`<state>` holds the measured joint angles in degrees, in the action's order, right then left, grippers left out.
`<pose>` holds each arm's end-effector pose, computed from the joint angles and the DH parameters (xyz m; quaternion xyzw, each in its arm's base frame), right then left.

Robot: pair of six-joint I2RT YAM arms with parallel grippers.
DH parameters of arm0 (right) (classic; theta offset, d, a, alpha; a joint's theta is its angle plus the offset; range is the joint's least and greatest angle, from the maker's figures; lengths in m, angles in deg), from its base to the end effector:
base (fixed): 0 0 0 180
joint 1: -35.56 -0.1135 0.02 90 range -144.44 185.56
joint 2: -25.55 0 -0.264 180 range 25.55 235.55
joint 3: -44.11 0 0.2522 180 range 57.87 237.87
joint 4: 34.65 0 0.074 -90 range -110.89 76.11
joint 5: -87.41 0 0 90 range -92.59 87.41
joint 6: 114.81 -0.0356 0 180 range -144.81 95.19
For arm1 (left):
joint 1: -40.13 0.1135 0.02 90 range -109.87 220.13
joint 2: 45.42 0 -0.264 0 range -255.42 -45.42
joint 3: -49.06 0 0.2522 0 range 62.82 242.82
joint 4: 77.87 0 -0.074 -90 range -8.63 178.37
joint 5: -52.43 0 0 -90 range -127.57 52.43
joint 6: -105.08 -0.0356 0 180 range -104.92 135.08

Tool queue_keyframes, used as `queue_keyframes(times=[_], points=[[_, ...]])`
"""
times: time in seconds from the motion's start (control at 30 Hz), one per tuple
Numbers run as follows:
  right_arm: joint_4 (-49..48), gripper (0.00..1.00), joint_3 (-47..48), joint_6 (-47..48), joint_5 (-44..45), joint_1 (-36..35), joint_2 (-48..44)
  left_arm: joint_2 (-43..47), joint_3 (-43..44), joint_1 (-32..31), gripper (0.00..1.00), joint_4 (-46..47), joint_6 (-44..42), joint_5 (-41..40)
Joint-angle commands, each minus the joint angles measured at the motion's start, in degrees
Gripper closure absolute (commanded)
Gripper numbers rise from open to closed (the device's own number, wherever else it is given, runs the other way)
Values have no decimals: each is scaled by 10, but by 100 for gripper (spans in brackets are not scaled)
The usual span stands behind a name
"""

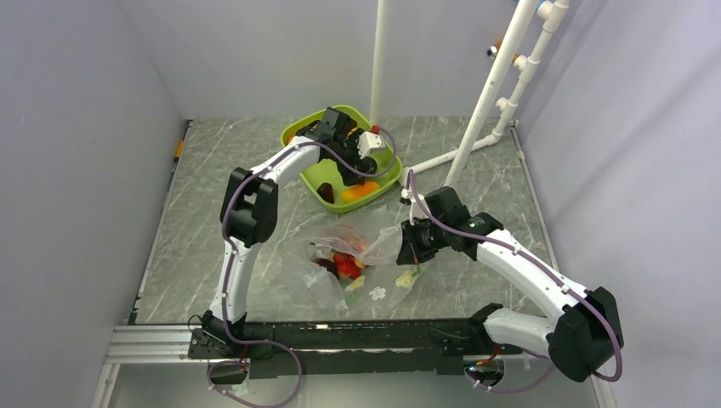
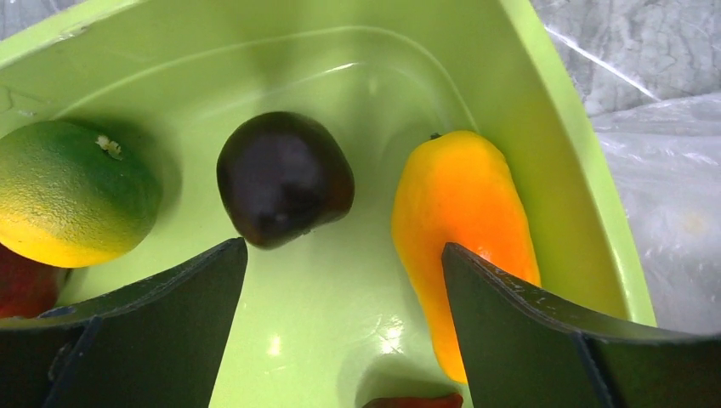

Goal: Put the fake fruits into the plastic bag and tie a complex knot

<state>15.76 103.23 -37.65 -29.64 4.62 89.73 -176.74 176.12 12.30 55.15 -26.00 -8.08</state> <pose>0.1771 0.1250 0.2418 -0.2146 0.9060 0.3148 0.1845 0.4442 -0.2543 0.2112 0.5858 0.7045 -0.2015 0.3465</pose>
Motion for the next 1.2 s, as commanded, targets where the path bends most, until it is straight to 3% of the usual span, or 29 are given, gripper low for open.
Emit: queue_keyframes(times=[0.0, 0.17, 0.5, 0.7, 0.77, 0.93, 1.07, 1.17], points=[[5, 100, 21, 12, 11, -1, -4, 29, -44, 0, 6, -67, -44, 65], [-2, 100, 18, 8, 10, 0, -2, 69, -81, -4, 6, -65, -82, 65], [-2, 100, 20, 11, 13, 0, -5, -11, -3, -9, 6, -94, -69, -28], [-10, 100, 21, 5, -1, 0, -7, -44, 53, -11, 11, -122, -71, -49], [-11, 100, 22, 5, -5, 0, -9, -34, 37, -9, 19, -108, -71, -46], [-22, 100, 24, -2, -26, 0, -17, 25, 0, 8, 53, -69, -32, -10], [-47, 100, 29, -27, -57, 0, -38, 63, 47, 32, 63, -87, 40, 74], [-65, 100, 30, -46, -53, 0, -62, 140, 7, 46, 65, -43, 94, 135]])
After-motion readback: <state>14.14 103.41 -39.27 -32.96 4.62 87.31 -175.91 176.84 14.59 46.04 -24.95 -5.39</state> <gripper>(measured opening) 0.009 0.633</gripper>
